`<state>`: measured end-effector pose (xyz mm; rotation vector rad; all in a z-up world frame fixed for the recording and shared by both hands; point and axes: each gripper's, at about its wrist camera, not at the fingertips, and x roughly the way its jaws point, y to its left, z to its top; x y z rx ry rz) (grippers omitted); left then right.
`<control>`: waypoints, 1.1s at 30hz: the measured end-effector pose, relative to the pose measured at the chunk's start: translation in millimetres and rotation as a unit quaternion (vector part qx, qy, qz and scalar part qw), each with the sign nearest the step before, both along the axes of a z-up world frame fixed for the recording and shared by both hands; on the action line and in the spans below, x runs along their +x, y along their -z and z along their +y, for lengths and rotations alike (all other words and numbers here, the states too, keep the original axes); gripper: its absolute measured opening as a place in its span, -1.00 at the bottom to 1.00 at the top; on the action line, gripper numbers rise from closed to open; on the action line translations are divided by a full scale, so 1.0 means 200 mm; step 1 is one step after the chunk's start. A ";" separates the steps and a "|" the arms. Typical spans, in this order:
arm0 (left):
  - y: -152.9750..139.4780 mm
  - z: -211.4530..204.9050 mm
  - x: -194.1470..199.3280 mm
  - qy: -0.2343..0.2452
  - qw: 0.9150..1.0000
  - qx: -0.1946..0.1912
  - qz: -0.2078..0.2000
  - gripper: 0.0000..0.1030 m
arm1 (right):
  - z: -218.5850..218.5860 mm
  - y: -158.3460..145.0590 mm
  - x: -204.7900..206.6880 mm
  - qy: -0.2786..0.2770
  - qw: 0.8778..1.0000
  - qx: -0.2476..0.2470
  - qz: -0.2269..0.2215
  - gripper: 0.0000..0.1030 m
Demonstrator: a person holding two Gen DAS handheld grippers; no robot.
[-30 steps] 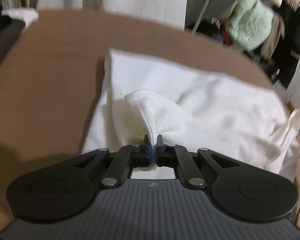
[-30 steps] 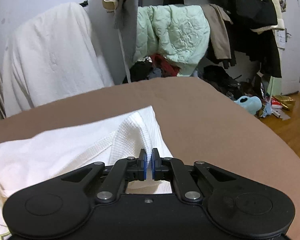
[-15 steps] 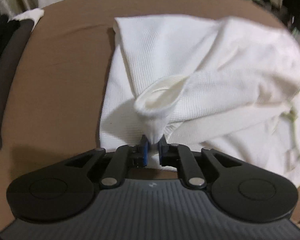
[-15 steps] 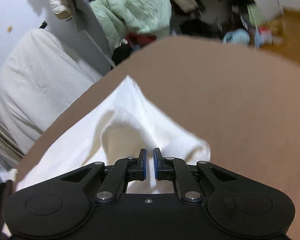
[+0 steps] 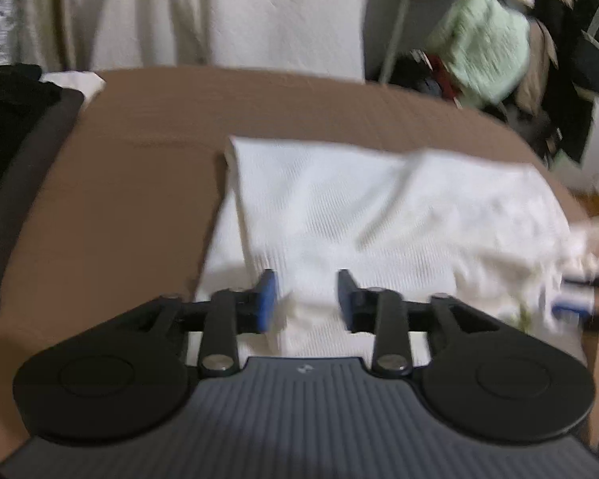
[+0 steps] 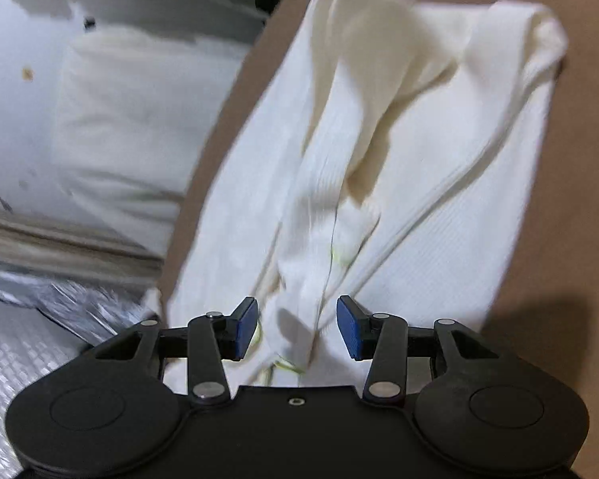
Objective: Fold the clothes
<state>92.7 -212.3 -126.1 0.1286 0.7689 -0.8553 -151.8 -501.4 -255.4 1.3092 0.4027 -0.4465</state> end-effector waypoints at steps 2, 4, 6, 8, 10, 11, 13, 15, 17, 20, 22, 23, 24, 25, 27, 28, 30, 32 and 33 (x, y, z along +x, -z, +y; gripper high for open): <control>-0.02 -0.10 0.08 0.009 1.000 -0.010 0.005 -0.20 | 0.05 -0.01 0.08 -0.006 1.000 -0.015 0.025 0.11; -0.01 -0.28 0.14 0.049 0.998 0.047 0.006 -0.15 | 0.08 -0.03 0.17 -0.029 0.999 -0.028 0.032 0.13; 0.01 -0.45 0.18 0.071 0.991 0.114 -0.012 -0.16 | 0.11 -0.07 0.24 -0.048 0.997 -0.052 0.037 0.14; 0.05 -0.49 0.20 0.101 0.990 0.094 0.002 -0.14 | 0.10 -0.12 0.29 -0.059 0.995 -0.072 0.047 0.04; 0.12 -0.48 0.23 0.102 0.991 0.074 0.055 -0.14 | 0.08 -0.17 0.32 -0.050 0.992 -0.088 0.074 -0.64; 0.18 -0.44 0.23 0.100 0.989 0.068 0.081 -0.18 | 0.09 -0.19 0.31 -0.039 0.992 -0.098 0.068 -0.66; 0.26 -0.36 0.22 0.097 0.986 0.065 0.118 -0.20 | 0.09 -0.23 0.30 -0.038 0.992 -0.101 0.064 -0.85; 0.24 -0.29 0.20 0.104 0.984 0.074 0.128 -0.35 | 0.13 -0.22 0.31 -0.078 0.992 -0.070 0.075 -0.86; 0.22 -0.23 0.17 0.110 0.981 0.082 0.138 -0.46 | 0.17 -0.21 0.32 -0.118 0.988 -0.040 0.086 -0.86; 0.18 -0.12 0.11 0.108 0.982 0.085 0.129 -0.46 | 0.19 -0.15 0.35 -0.155 0.978 -0.020 0.139 -0.86; 0.19 -0.09 0.10 0.103 0.982 0.098 0.129 -0.46 | 0.20 -0.19 0.37 -0.172 0.971 -0.066 0.153 -0.75; 0.19 -0.07 0.09 0.097 0.982 0.097 0.128 -0.46 | 0.20 -0.22 0.37 -0.183 0.967 -0.084 0.157 -0.72; 0.18 -0.07 0.10 0.094 0.984 0.091 0.124 -0.46 | 0.20 -0.25 0.36 -0.192 0.963 -0.102 0.159 -0.67; 0.18 -0.06 0.10 0.092 0.985 0.085 0.119 -0.46 | 0.19 -0.29 0.30 -0.187 0.963 -0.119 0.151 -0.60; 0.14 -0.05 0.11 0.084 0.990 0.074 0.089 -0.44 | 0.14 -0.39 0.20 -0.164 0.963 -0.158 0.146 -0.25; 0.13 -0.05 0.11 0.084 0.991 0.070 0.076 -0.39 | 0.12 -0.43 0.15 -0.146 0.959 -0.186 0.159 -0.16; 0.12 -0.05 0.12 0.090 0.991 0.062 0.071 -0.33 | 0.07 -0.51 0.04 -0.111 0.946 -0.241 0.184 -0.16; 0.13 -0.05 0.13 0.098 0.990 0.051 0.090 -0.33 | 0.04 -0.54 -0.04 -0.087 0.925 -0.289 0.230 -0.16; 0.13 -0.06 0.12 0.102 0.989 0.054 0.092 -0.36 | 0.04 -0.52 -0.06 -0.078 0.912 -0.315 0.253 -0.16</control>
